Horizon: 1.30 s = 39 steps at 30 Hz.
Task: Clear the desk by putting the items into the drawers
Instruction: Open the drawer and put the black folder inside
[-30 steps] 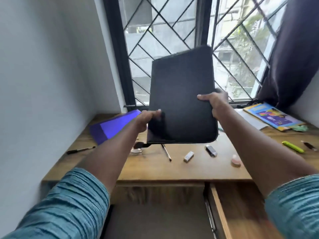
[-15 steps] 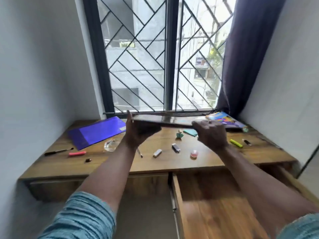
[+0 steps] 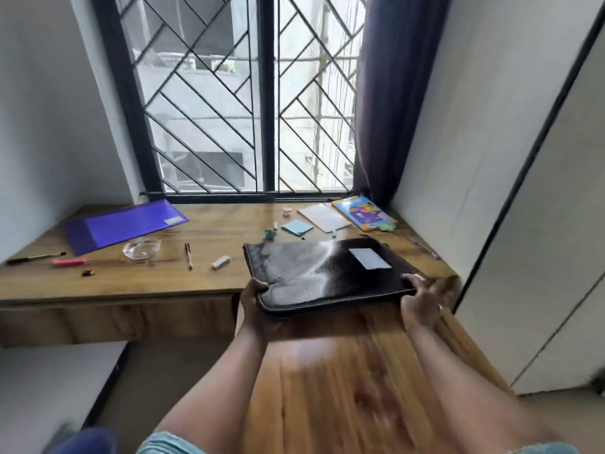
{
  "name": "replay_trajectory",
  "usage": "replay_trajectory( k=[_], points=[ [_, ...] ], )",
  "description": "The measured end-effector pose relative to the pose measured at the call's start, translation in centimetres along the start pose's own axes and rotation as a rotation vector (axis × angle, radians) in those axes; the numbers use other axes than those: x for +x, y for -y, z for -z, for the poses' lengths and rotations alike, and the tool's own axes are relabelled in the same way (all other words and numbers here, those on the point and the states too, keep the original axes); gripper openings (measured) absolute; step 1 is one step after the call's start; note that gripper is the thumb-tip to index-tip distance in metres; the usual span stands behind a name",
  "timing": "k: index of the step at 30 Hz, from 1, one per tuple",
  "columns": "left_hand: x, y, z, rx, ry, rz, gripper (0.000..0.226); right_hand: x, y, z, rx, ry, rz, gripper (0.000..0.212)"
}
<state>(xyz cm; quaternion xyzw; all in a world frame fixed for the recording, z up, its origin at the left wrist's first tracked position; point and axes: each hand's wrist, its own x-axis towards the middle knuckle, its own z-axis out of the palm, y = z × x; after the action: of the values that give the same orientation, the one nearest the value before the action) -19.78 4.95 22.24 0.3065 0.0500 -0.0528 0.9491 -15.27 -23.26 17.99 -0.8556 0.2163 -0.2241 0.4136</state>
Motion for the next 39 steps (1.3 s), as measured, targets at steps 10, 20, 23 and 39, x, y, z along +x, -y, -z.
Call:
replay_trajectory(
  k=[10,20,23,39],
  points=[
    [-2.8,6.7,3.8,0.218,-0.275,0.179,0.052,0.2,-14.3,1.3,0.896,0.265,-0.839,0.035],
    [0.5,7.7,9.0,0.513,-0.595,0.384,0.005,-3.5,-12.1,0.8,0.883,0.26,-1.016,0.01],
    [3.4,6.6,10.3,0.703,-0.529,0.464,0.016,-2.3,-13.8,-2.3,0.923,0.225,-0.967,0.016],
    [9.0,7.7,15.7,1.89,-0.439,0.449,0.061,-1.9,-14.3,-12.3,0.592,0.219,-0.808,0.042]
  ],
)
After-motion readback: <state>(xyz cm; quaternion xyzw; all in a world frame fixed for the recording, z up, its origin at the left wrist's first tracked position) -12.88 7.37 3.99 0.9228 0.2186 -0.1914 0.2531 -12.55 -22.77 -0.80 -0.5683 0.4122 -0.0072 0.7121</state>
